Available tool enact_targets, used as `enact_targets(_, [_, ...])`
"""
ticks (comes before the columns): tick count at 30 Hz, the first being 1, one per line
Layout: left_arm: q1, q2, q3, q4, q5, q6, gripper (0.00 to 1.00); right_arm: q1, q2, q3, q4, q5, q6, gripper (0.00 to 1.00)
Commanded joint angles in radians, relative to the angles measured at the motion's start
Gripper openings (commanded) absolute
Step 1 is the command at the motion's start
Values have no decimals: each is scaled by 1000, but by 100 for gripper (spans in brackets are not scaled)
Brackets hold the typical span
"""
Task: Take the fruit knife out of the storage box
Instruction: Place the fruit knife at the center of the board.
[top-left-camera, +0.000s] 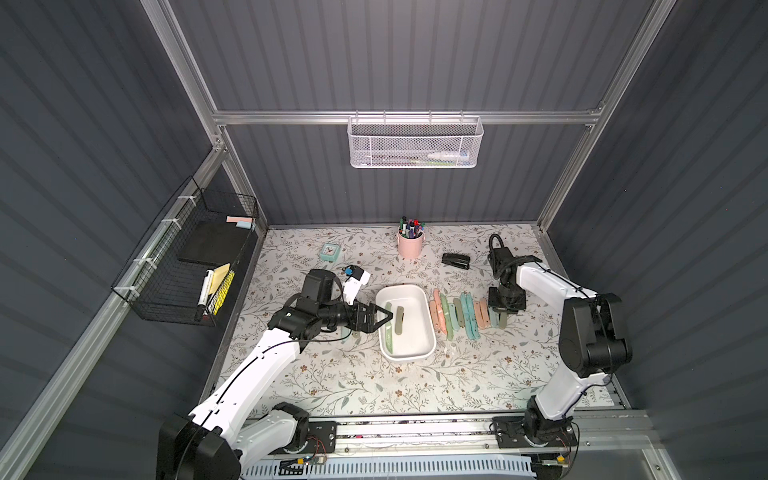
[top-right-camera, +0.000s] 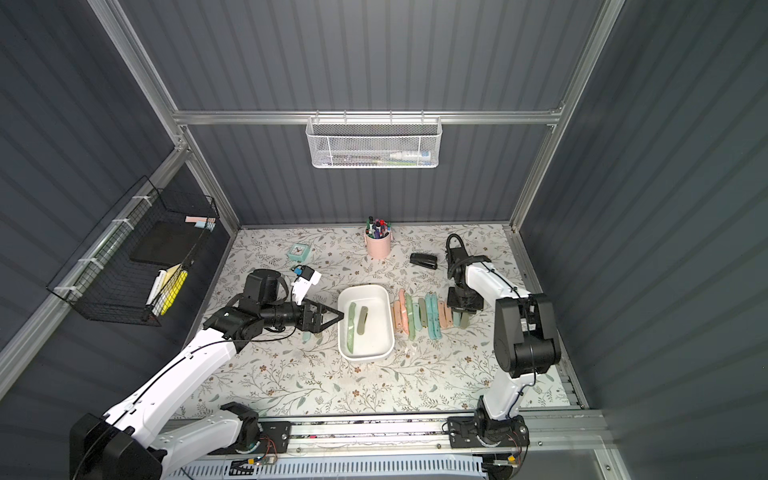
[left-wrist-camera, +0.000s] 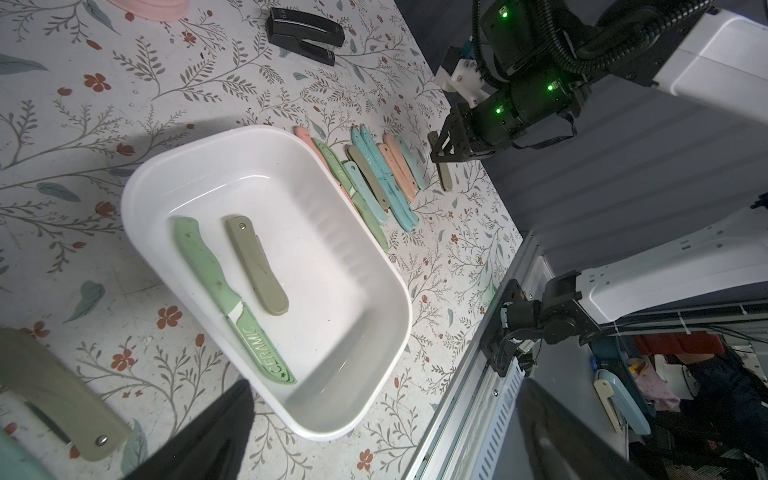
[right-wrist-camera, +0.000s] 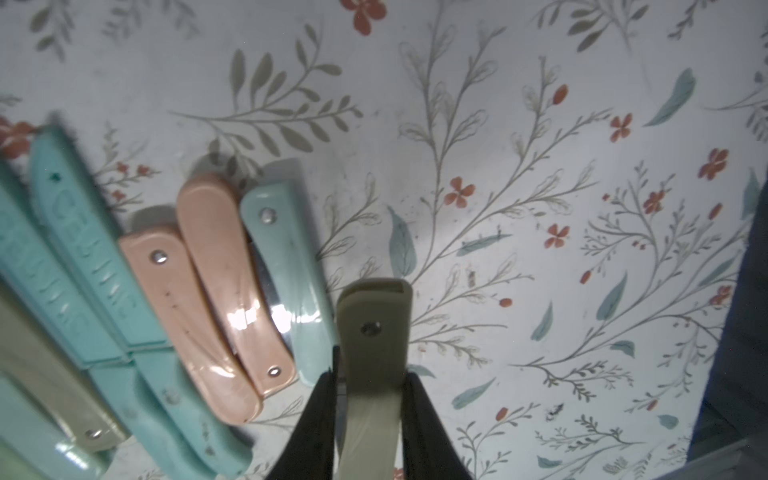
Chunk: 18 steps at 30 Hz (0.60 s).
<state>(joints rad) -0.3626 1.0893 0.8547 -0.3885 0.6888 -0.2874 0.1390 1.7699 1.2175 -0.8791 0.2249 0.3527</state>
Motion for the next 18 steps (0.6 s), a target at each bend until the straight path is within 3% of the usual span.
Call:
enact_targets(1, [2, 4, 18, 19, 6, -6, 99, -8, 28, 7, 38, 32, -47, 24])
enact_targets(18, [2, -2, 20, 4, -4, 1, 99, -24, 146, 65, 81, -21, -69, 26])
